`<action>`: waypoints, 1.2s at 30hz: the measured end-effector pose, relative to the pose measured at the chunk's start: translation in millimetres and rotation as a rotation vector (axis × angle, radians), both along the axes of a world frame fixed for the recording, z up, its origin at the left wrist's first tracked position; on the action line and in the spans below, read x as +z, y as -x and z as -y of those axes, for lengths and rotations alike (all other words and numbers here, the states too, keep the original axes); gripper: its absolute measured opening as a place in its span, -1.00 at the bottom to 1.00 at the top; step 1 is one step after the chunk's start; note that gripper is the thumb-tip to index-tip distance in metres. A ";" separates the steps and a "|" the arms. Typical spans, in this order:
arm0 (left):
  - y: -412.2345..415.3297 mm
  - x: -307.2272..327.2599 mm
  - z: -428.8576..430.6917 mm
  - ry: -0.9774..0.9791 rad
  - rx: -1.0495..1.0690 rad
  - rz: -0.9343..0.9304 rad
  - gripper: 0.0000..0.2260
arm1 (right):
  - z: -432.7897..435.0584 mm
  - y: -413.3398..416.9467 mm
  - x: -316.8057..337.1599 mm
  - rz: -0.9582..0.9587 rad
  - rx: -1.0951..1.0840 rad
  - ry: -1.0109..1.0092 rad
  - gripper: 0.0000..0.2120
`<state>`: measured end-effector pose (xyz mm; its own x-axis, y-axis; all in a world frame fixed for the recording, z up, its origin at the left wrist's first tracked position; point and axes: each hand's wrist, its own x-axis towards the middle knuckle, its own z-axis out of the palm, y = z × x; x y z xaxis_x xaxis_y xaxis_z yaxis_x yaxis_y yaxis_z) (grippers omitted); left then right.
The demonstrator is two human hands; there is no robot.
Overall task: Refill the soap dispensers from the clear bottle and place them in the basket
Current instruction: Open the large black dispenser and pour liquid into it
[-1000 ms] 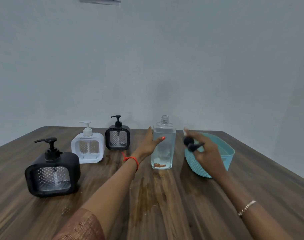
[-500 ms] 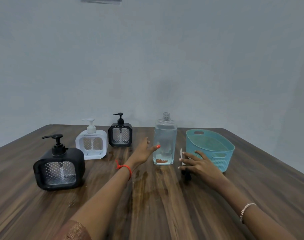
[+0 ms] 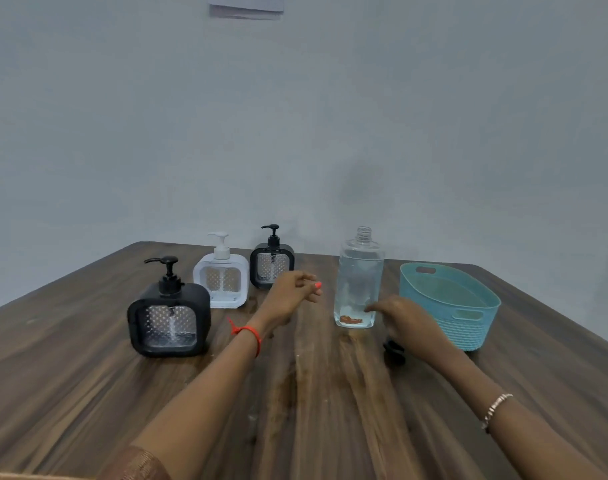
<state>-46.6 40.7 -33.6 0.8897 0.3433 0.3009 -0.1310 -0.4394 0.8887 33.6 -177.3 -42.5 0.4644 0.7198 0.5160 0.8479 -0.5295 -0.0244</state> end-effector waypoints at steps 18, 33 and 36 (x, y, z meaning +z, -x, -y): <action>170.5 8.7 -122.7 -0.020 0.570 0.458 -0.67 | -236.2 146.7 18.4 -0.836 0.301 -0.214 -0.37; 126.3 -10.3 -105.6 0.144 0.214 0.083 -0.59 | -199.7 107.5 38.9 -0.799 0.245 -0.302 -0.47; 100.9 -3.6 -82.9 0.116 0.167 0.130 -0.69 | -174.9 94.0 51.9 -0.778 0.223 -0.355 -0.47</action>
<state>-147.5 123.6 -37.2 0.7740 0.5217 0.3587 -0.1812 -0.3603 0.9151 -60.4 -2.3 9.4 0.6450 0.6929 0.3223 0.6052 -0.2057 -0.7690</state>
